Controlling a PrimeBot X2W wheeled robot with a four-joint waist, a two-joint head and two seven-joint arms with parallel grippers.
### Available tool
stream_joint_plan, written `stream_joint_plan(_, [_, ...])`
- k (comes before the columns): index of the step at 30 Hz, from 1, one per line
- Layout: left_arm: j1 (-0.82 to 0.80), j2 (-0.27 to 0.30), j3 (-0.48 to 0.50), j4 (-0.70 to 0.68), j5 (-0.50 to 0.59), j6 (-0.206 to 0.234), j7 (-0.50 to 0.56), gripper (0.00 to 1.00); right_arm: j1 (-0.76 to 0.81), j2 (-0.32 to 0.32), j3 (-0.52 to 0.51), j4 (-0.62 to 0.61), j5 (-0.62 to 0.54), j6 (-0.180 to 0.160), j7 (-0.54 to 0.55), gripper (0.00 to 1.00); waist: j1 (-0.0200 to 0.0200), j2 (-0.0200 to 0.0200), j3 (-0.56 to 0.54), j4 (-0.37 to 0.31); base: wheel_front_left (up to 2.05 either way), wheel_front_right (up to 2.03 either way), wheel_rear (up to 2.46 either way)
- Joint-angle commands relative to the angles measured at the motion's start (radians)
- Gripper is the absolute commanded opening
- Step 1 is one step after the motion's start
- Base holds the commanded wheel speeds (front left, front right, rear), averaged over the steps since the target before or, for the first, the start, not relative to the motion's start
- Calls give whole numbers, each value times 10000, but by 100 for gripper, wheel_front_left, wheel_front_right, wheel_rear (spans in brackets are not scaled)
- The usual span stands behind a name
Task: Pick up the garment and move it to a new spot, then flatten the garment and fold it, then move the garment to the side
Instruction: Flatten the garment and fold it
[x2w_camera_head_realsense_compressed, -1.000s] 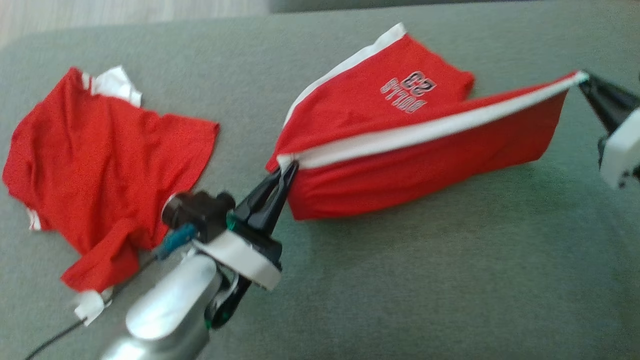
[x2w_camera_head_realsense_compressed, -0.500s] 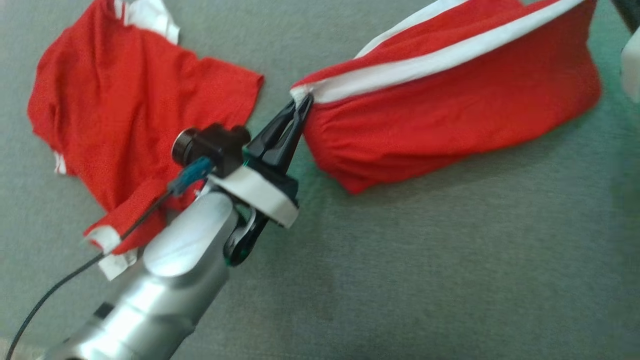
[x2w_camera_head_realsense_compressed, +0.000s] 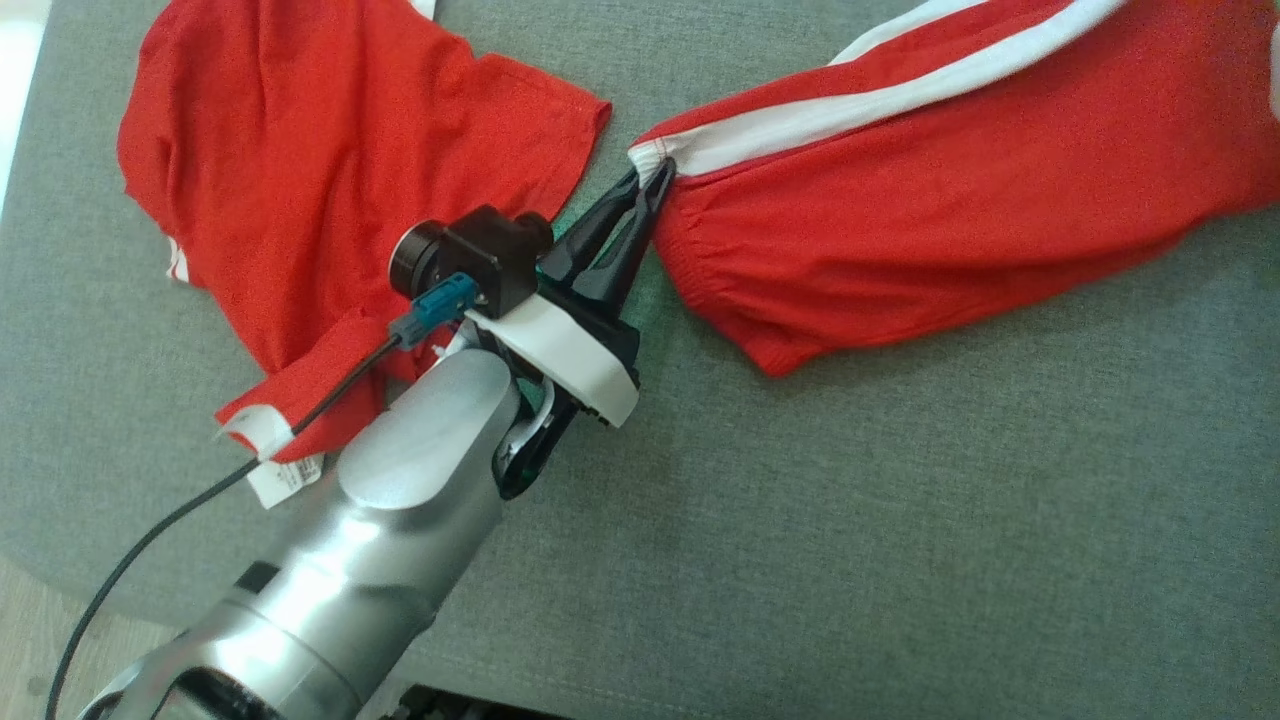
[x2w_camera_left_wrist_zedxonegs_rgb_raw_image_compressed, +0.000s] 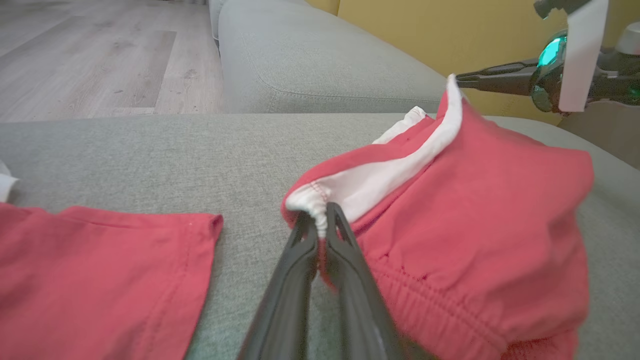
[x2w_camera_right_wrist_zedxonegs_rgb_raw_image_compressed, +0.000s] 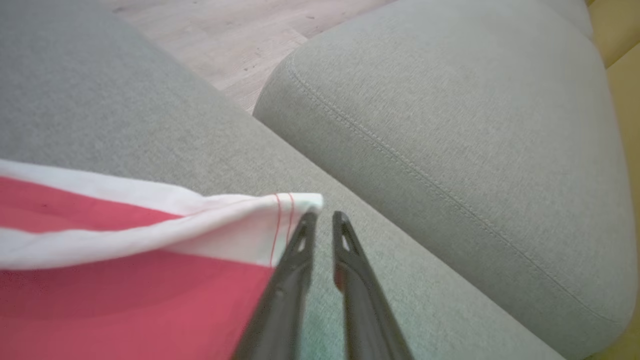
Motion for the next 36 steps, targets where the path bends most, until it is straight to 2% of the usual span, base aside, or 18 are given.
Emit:
stream_joint_plan(1, [-319, 166, 251, -156, -29, 1, -114, 53, -145, -54, -28, -66, 68, 37, -190, 100, -1, 0, 2, 0, 0, 0, 0])
stream_joint_plan(3, [-359, 136, 251, -33, -7, -10, -130, 91, -323, 120, -4, 239, 32, 37, -623, 100, -1, 0, -37, -43, 0, 0, 0])
stream_joint_plan(4, [-361, 131, 282, 17, 2, -13, -138, 100, -371, 222, 5, 382, 50, 37, -814, 100, -1, 0, -81, -88, 0, 0, 0])
stream_joint_plan(9, [-247, 255, 896, -94, 108, 129, -158, 100, -467, 589, -214, 1203, 202, 37, -1756, 100, -1, 0, -499, -499, 0, 0, 0])
stream_joint_plan(15, [489, 594, 2500, -1213, 640, 591, -162, 100, 95, 1293, -1074, 1748, 919, 37, -3133, 100, -1, 0, -1392, -1192, 0, 0, 0])
stream_joint_plan(19, [1333, 643, 3863, -2267, 1068, 793, -162, 100, 603, 1829, -1955, 1684, 1318, 37, -3692, 100, -1, 0, -2012, -1663, 0, 0, 0])
stream_joint_plan(22, [2058, 705, 4610, -3112, 1836, 876, -163, 100, 1146, 2190, -2866, 1407, 1338, 37, -3807, 100, -1, 0, -2482, -1972, 0, 0, 0])
stream_joint_plan(24, [2686, 562, 5138, -3661, 2132, 909, -163, 100, 1574, 2330, -3700, 895, 638, 37, -3815, 100, -1, 0, -2779, -2176, 0, 0, 0])
stream_joint_plan(30, [4420, 194, 6104, -4075, 2686, 694, -163, 100, 4177, 3650, -6315, -819, -991, 37, -3820, 100, -1, 0, -3629, -2542, 0, 0, 0])
stream_joint_plan(36, [5581, -61, 6438, -3781, 3041, 345, -164, 100, 6865, 5007, -7888, -2112, -2432, 37, -3821, 100, -1, 0, -4184, -2685, 0, 0, 0])
